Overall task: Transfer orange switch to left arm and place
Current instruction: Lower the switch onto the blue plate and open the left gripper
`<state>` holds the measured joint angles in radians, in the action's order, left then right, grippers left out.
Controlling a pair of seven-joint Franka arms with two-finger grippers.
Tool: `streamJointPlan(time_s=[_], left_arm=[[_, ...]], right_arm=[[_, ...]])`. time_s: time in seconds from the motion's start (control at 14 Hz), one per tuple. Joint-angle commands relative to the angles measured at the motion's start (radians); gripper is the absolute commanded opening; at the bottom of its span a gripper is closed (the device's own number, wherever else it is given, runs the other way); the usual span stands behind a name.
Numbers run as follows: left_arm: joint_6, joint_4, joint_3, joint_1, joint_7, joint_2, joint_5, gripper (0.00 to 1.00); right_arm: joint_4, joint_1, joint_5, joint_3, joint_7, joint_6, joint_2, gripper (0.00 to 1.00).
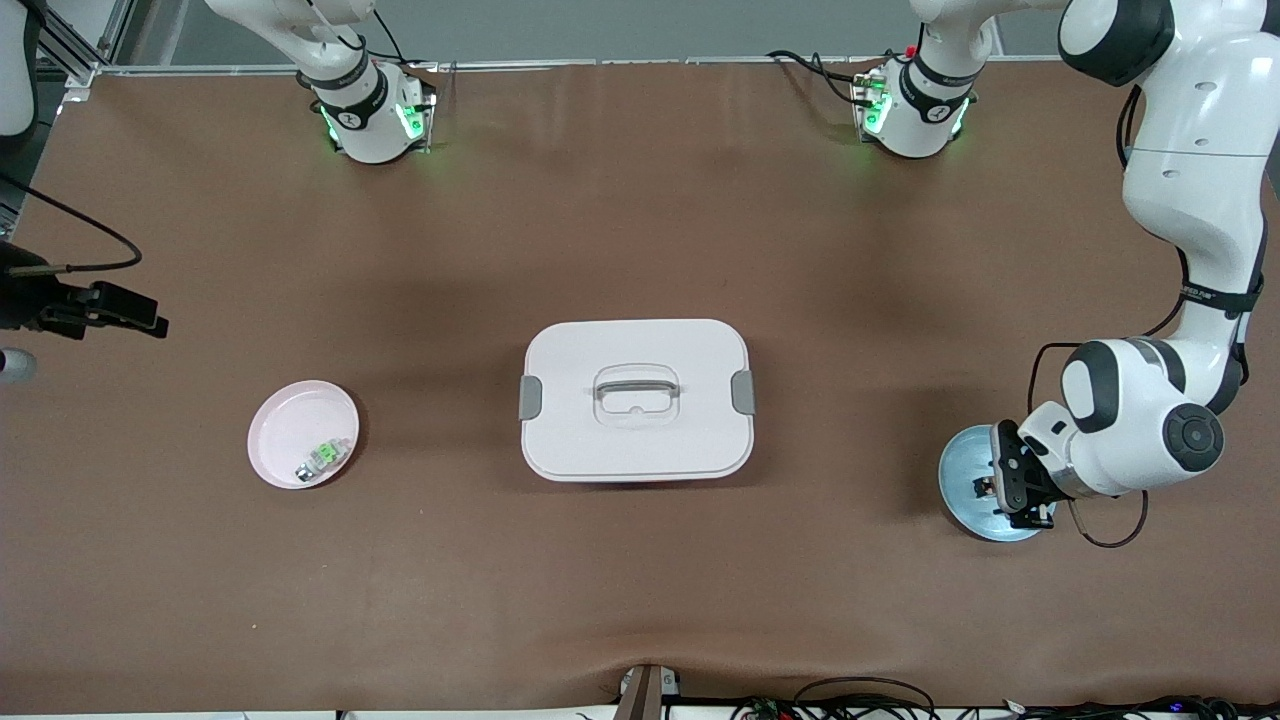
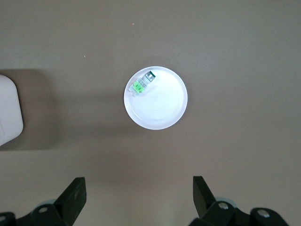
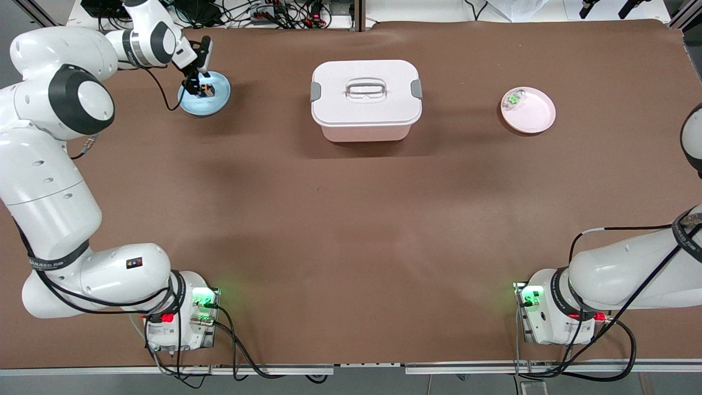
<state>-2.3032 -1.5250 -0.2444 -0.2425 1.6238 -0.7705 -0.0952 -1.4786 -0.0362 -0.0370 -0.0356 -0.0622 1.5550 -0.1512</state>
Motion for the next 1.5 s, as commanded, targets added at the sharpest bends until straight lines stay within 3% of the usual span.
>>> streamJointPlan(time_s=[0.0,0.43,0.64,1.28,1.42], left_arm=[[0.085,-0.023,-0.015,0.005,-0.131,0.103,0.002,1.0],[0.24,-0.023,-0.015,-0.006,-0.491,0.258,0.003,1.0],[0.332,-0.023,-0.018,0.006,-0.776,0.344,0.003,1.0],[0.468,-0.023,-0.061,0.005,-1.477,0.503,-0.003,1.0],[0.523,-0.023,-0.099,0.005,-1.638,0.533,-0.003,1.0]], right_arm=[[-0.089,0.022,-0.017,-0.02,0.015,0.034,0.067,1.0],[-0.115,0.038,-0.004,-0.021,0.015,0.043,0.102,1.0],[-0.147,0.033,-0.004,-0.021,0.015,0.065,0.124,1.0],[-0.155,0.029,-0.004,-0.021,0.015,0.074,0.125,1.0],[-0.155,0.029,-0.004,-0.021,0.016,0.077,0.125,1.0]])
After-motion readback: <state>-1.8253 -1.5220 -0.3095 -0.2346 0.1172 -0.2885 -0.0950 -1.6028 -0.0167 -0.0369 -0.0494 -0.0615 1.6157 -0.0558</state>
